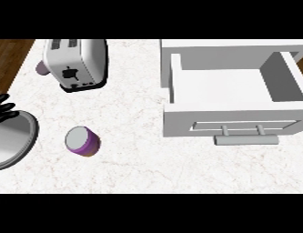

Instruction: Pick up the can, place it into the drawer and close the drawer

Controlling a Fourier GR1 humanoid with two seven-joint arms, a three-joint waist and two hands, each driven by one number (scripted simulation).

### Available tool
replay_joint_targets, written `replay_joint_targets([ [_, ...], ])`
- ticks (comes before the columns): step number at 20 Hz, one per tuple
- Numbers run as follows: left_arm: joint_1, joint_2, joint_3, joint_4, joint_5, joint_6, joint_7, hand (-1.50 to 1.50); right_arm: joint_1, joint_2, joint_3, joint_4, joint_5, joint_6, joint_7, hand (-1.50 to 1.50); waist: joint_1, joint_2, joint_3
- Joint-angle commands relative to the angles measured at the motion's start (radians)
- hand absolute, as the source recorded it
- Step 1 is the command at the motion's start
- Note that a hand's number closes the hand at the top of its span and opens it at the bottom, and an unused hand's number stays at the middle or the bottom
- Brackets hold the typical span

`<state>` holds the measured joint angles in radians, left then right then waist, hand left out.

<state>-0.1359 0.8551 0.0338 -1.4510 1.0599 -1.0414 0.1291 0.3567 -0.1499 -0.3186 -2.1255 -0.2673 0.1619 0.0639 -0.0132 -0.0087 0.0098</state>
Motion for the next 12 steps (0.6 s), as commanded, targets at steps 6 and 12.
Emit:
replay_joint_targets([
  [6,-0.084,0.012,-0.099,0.091,0.153,0.073,0.153,-1.50,0.044,-0.002,-0.095,-0.035,-0.084,0.063,0.014,-1.50,0.002,0.008,-0.009],
  [12,-0.046,-0.085,-0.116,0.019,0.073,0.143,0.168,-1.50,0.114,-0.003,-0.156,-0.006,-0.118,0.165,-0.054,-1.50,0.005,0.006,-0.009],
])
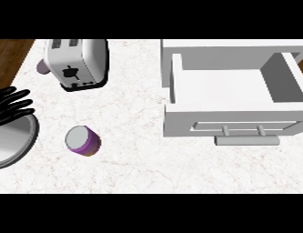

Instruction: Pick up the can, place it into the drawer and close the drawer

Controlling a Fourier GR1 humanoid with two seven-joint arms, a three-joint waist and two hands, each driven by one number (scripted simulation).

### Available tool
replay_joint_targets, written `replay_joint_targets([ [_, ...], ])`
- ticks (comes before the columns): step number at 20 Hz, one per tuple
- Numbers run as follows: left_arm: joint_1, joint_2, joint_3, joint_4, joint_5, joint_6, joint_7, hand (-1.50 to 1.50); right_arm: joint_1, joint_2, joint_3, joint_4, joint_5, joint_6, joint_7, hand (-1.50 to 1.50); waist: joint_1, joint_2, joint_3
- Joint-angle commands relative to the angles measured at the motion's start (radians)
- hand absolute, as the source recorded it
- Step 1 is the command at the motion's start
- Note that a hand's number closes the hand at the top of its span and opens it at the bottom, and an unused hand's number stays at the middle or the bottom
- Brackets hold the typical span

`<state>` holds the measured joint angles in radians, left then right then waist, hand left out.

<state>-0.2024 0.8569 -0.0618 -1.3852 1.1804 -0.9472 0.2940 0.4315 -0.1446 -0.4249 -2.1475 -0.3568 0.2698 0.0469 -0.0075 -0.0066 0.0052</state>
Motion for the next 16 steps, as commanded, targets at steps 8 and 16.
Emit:
replay_joint_targets([
  [8,-0.052,-0.211,-0.006,0.048,-0.233,0.062,-0.008,-1.50,0.007,-0.012,-0.075,0.002,-0.041,0.049,0.024,-1.50,-0.008,0.008,-0.006],
  [16,-0.067,-0.363,0.039,0.124,-0.503,0.024,-0.097,-1.50,-0.030,-0.003,-0.106,0.045,-0.040,0.095,0.026,-1.50,0.000,0.008,-0.006],
])
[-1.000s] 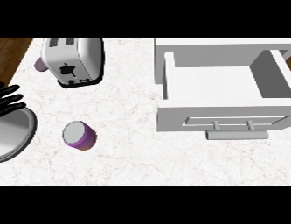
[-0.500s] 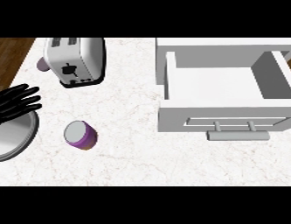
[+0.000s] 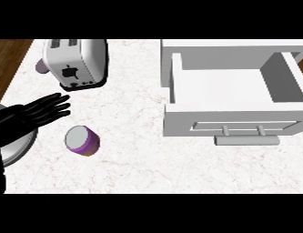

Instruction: Pick up the can, place it into the drawer and close the drawer

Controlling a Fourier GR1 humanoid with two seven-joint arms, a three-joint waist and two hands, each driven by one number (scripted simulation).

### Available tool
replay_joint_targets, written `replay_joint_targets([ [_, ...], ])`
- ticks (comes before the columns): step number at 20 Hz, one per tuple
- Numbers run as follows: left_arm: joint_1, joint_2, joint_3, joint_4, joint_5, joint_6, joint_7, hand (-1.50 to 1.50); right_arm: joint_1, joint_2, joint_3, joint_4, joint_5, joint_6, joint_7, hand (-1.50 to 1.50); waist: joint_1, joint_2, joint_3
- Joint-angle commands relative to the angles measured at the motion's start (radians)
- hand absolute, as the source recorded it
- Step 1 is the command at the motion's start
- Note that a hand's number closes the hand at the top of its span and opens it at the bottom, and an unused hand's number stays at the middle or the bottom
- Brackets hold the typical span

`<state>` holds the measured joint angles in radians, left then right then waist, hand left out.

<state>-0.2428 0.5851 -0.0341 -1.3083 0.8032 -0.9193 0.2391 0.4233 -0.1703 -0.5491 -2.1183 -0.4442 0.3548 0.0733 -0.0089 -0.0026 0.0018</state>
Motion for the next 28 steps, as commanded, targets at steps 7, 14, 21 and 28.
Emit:
replay_joint_targets([
  [7,-0.026,-0.144,0.097,0.220,-0.429,-0.085,-0.269,-1.50,-0.025,0.040,-0.035,0.059,0.022,0.058,-0.019,-1.50,0.000,0.005,-0.003],
  [14,-0.075,-0.188,0.114,0.343,-0.596,-0.033,-0.424,-1.50,-0.017,0.031,-0.101,-0.013,-0.041,0.076,0.066,-1.50,0.000,0.003,-0.002],
  [21,-0.138,-0.183,0.074,0.619,-0.808,-0.015,-0.712,-1.50,0.016,0.068,-0.103,-0.050,-0.044,0.118,0.047,-1.50,-0.010,0.006,-0.003],
  [28,-0.176,-0.178,0.026,0.794,-0.897,0.027,-0.861,-1.50,0.002,0.079,-0.094,-0.079,-0.035,0.100,0.088,-1.50,-0.015,0.010,-0.005],
])
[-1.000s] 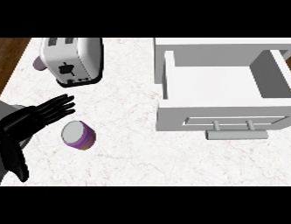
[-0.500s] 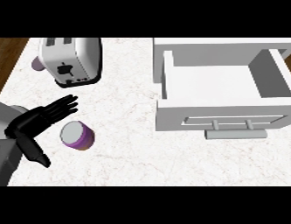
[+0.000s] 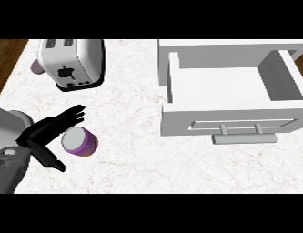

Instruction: Pick up the can, place it into the drawer and close the drawer

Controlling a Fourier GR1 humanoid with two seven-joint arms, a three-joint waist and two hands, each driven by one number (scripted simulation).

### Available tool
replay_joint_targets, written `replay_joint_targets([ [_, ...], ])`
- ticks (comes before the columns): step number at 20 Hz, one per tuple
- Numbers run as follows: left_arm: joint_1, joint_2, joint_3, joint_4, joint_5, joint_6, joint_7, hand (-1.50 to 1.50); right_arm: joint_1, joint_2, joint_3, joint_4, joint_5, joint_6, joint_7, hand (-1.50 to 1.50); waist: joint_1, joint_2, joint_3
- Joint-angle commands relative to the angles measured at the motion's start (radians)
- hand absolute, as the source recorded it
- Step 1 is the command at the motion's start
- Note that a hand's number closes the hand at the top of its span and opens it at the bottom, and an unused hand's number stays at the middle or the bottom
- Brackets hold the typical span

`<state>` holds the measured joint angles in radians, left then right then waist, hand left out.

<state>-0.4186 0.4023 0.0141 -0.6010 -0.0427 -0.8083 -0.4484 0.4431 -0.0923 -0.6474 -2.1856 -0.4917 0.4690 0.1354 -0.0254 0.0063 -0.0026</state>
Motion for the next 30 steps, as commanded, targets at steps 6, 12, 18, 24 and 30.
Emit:
replay_joint_targets([
  [6,-0.068,-0.048,-0.040,0.174,-0.053,-0.059,-0.160,-1.50,-0.038,0.002,-0.006,-0.021,-0.008,-0.029,0.047,-1.50,0.001,0.002,0.000],
  [12,-0.090,-0.080,-0.062,0.250,-0.069,-0.043,-0.196,-1.50,-0.027,0.015,-0.007,0.005,0.003,0.015,0.022,-1.50,-0.007,0.005,-0.001],
  [18,-0.110,-0.069,-0.038,0.281,-0.026,-0.096,-0.183,1.50,0.002,0.036,-0.014,-0.015,-0.027,0.035,0.030,-1.50,-0.004,0.001,0.000],
  [24,-0.117,-0.127,-0.081,0.272,-0.026,-0.175,-0.136,1.50,0.016,0.031,-0.028,-0.026,-0.051,0.039,0.049,-1.50,-0.009,0.001,0.000],
  [30,-0.134,-0.152,-0.074,0.172,0.042,-0.251,-0.116,1.50,0.019,0.056,-0.033,-0.052,-0.043,0.024,0.053,-1.50,0.008,-0.004,0.001],
])
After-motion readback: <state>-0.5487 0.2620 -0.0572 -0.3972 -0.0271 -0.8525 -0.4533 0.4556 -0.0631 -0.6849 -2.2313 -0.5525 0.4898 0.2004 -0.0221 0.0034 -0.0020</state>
